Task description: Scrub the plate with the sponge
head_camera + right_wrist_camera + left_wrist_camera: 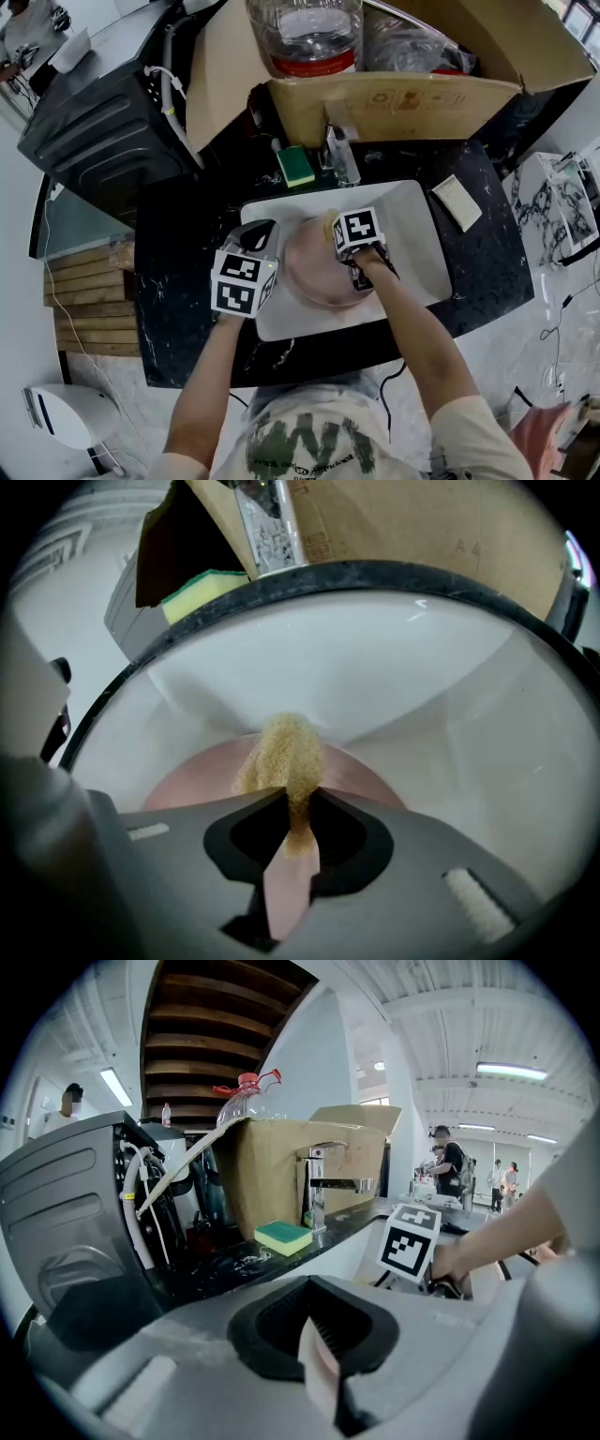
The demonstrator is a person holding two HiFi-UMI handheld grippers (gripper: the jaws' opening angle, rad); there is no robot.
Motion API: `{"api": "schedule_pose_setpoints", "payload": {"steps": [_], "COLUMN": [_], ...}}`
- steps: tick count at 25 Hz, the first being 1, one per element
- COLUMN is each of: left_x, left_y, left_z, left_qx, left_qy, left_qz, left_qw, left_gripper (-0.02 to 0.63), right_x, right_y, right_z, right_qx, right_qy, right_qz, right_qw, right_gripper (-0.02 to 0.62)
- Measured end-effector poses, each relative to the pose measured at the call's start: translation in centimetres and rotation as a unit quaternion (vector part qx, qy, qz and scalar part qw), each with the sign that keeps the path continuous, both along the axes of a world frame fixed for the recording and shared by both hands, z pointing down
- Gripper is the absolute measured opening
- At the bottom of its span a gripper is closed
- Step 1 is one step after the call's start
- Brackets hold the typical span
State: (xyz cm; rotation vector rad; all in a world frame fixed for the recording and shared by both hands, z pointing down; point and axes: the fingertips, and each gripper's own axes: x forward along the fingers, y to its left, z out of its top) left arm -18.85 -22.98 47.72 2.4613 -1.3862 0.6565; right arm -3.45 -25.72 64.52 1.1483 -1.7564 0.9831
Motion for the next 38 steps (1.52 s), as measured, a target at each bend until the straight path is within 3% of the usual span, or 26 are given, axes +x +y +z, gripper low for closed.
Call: {"api": "schedule_pose_setpoints", "payload": {"steps": [13, 21, 32, 38], "left_x": [0.7, 0.9, 0.4, 0.3], "left_y": [0.3, 0.6, 0.7, 0.9], "left_z": [-0.3, -0.2, -0.3, -0.4], "left_qx": [0.002, 0.0, 0.002, 0.004], "left_qy": [0.003, 0.006, 0.007, 0.007], "left_qz": [0.003, -0.001, -0.008, -0.009], "left_qw": [1.0, 1.0, 0.9999, 0.9999], "left_gripper": [0.005, 0.005, 0.005, 0.005], "right_x": [4.0, 4.6, 0.5, -3.2], "right_y": [0.7, 1.0, 1.9, 3.7], "right_z": [-0.5, -0.8, -4.1, -5.0], "right_qx": [-0.004, -0.007, 0.012, -0.012], "right_qy": [0.043, 0.044, -0.017, -0.068], "right_qz": [0.018, 0.016, -0.057, -0.109], "right_qw": [0.999, 0.999, 0.998, 0.992], "right_gripper": [0.063, 0.063, 0.063, 0.064]}}
